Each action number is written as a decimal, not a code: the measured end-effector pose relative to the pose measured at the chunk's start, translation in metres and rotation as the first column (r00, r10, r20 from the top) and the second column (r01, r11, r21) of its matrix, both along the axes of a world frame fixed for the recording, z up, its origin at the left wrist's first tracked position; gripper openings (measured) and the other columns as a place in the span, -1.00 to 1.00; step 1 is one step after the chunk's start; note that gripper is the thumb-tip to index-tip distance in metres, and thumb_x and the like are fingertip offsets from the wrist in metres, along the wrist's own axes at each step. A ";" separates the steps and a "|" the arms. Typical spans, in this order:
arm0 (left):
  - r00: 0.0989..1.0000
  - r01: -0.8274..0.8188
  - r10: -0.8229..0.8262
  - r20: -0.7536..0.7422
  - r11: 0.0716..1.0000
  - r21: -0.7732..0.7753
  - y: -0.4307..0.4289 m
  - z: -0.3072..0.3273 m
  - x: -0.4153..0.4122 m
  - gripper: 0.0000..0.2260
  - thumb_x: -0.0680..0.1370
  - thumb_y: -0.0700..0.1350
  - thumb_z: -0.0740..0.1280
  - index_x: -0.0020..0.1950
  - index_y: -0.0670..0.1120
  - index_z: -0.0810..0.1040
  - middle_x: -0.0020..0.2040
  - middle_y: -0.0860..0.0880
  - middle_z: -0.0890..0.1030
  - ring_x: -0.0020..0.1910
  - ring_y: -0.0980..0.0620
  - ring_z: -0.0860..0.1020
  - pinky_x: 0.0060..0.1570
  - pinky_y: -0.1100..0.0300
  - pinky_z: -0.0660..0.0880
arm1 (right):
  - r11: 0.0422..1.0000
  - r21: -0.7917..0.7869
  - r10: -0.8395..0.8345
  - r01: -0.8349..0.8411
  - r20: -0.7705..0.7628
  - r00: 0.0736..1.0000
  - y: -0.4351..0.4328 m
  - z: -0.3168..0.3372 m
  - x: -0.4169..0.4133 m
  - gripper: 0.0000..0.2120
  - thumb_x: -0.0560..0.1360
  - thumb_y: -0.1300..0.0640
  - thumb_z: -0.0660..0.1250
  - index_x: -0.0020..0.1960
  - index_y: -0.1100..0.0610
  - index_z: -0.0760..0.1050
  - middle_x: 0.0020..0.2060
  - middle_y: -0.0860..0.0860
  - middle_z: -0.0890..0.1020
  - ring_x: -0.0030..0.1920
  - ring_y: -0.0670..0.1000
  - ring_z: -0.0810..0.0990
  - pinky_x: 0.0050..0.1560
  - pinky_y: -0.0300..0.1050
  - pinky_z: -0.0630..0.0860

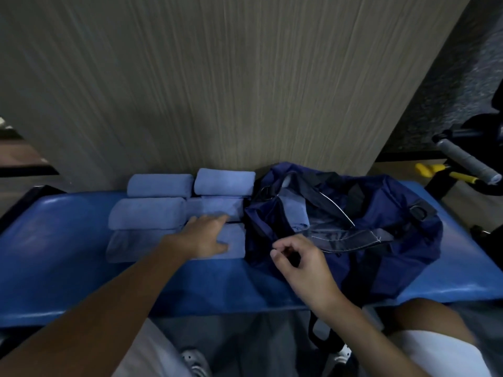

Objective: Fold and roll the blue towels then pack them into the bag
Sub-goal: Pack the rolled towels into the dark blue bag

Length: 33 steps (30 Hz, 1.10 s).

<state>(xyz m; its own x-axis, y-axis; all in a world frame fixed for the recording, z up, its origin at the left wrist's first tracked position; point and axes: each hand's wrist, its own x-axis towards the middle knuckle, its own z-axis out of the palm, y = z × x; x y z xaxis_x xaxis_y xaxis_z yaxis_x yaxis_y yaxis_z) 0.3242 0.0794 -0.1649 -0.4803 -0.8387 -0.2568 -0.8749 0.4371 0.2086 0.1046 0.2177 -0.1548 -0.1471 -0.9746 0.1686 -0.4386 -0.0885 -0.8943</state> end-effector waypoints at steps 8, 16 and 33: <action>0.999 -0.044 0.048 -0.021 0.984 0.173 -0.008 0.011 -0.010 -0.68 0.36 0.11 0.50 -0.14 -0.01 0.43 -0.12 0.02 0.53 -0.10 0.03 0.54 -0.06 0.06 0.53 | 1.000 0.012 -0.011 0.010 0.053 0.999 0.002 0.003 -0.015 -0.97 0.48 0.25 0.41 -0.10 0.14 0.60 -0.15 -0.05 0.60 -0.12 -0.13 0.56 -0.06 -0.36 0.47; 0.989 -0.042 0.055 -0.136 0.994 0.099 0.010 0.022 -0.004 -0.64 0.37 0.07 0.49 -0.02 -0.08 0.45 -0.08 -0.02 0.57 -0.07 0.02 0.56 0.02 0.02 0.54 | 0.999 0.027 -0.025 0.022 0.103 0.994 0.003 0.010 -0.020 -0.94 0.50 0.28 0.37 -0.04 0.18 0.59 -0.12 0.04 0.60 -0.14 -0.11 0.54 -0.10 -0.38 0.45; 0.294 -0.114 0.354 -0.888 0.935 0.335 0.099 0.127 -0.096 -0.71 0.49 -0.10 0.47 0.18 -0.07 0.54 0.00 -0.02 0.70 -0.03 0.05 0.68 -0.09 0.11 0.64 | 0.979 -0.078 0.199 -0.187 0.536 0.820 0.015 0.072 -0.015 -0.28 0.48 0.12 0.44 0.47 -0.23 0.14 0.19 -0.05 0.60 0.19 -0.01 0.60 0.17 0.07 0.57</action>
